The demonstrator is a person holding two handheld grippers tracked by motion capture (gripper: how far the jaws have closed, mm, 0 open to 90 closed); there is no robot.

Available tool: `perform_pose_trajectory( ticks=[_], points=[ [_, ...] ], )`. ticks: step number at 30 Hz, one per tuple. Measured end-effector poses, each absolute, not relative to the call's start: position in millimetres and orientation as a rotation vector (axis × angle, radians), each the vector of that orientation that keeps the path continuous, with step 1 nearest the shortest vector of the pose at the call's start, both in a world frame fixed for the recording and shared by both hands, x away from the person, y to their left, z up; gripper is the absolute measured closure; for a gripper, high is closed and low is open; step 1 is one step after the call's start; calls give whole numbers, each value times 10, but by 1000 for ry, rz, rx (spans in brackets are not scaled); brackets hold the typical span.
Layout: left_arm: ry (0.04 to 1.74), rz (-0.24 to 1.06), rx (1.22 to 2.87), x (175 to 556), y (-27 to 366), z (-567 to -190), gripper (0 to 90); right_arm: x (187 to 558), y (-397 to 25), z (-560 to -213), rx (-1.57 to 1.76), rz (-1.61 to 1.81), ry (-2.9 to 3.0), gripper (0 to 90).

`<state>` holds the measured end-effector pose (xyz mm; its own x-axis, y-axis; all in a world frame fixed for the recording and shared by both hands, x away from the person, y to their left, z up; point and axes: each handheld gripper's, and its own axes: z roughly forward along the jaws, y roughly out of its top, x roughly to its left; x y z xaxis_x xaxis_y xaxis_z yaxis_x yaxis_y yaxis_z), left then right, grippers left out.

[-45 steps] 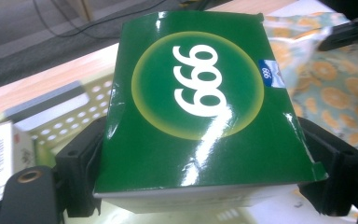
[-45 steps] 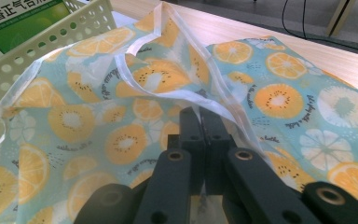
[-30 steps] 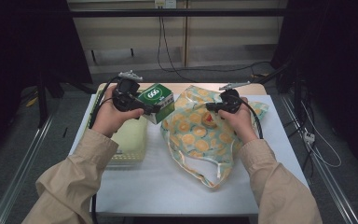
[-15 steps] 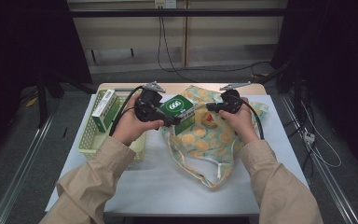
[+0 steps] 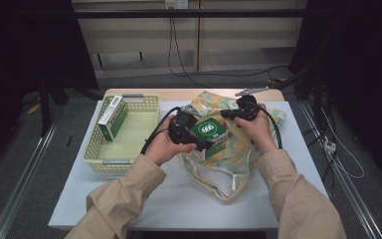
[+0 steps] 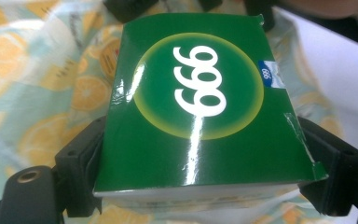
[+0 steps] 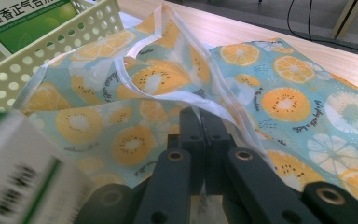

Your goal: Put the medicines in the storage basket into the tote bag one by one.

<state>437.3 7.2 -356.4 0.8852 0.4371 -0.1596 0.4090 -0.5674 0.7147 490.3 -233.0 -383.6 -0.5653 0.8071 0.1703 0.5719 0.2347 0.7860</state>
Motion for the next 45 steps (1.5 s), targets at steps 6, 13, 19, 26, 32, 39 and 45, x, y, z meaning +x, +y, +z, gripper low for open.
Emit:
perform_pose_trajectory(
  ticks=[6,13,19,26,32,39,45],
  points=[
    [679,40,2242,4504,-8,-3793,158,4883,-2364,-3807,1294,1252,2229,898],
    [759,80,2231,4648,4,-3909,158,4871,-2396,-3802,1291,1251,2232,898],
    [862,165,2197,4797,45,-4014,158,4873,-2347,-3801,1274,1259,2244,898],
    [923,212,2184,4992,33,-4090,158,4876,-2333,-3807,1272,1263,2248,898],
    [958,290,2175,5096,-1,-4103,158,4889,-2356,-3815,1278,1274,2244,898],
    [960,299,2142,5221,-73,-4159,158,4914,-2365,-3841,1294,1282,2239,898],
    [966,325,2113,5316,-160,-4202,156,4947,-2384,-3842,1303,1293,2232,898]
  ],
)
